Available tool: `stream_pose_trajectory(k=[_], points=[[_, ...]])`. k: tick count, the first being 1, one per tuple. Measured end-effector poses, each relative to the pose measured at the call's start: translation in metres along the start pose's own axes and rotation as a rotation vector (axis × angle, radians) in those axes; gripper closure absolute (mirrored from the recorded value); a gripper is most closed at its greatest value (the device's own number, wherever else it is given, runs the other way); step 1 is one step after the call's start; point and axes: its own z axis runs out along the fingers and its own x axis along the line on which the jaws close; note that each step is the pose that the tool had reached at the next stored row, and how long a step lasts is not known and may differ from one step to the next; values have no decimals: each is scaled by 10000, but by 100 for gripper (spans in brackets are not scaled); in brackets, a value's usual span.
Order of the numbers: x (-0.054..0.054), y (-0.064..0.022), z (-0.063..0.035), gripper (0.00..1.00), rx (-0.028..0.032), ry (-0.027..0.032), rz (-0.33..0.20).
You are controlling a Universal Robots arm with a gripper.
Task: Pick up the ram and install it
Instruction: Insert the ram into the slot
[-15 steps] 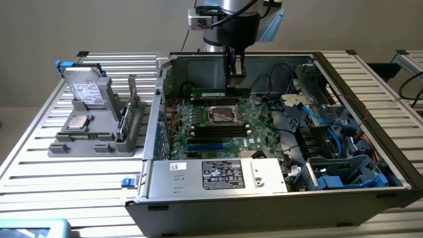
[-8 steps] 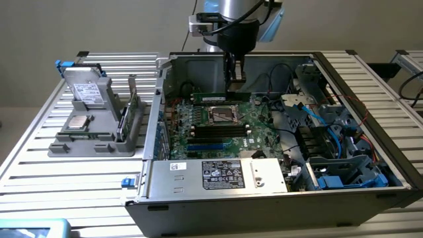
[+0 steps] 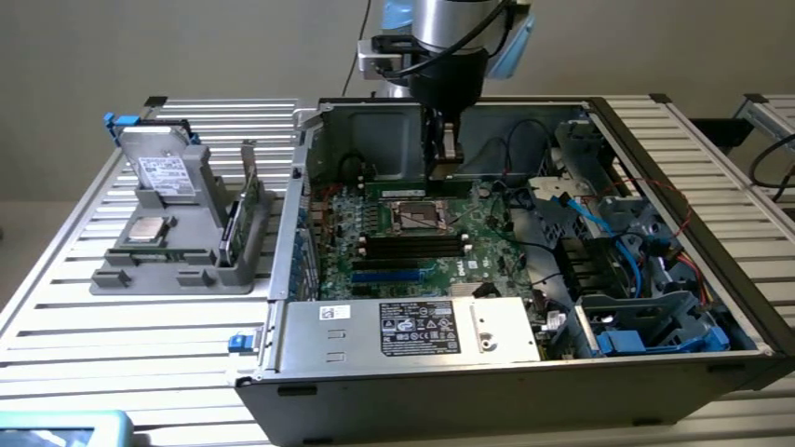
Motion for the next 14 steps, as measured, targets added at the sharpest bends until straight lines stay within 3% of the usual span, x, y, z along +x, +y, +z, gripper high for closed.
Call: stream_pose_trajectory(k=[5,14], points=[[-2,-5,58,87,3,77,-91],[-4,-5,126,87,5,89,-157]])
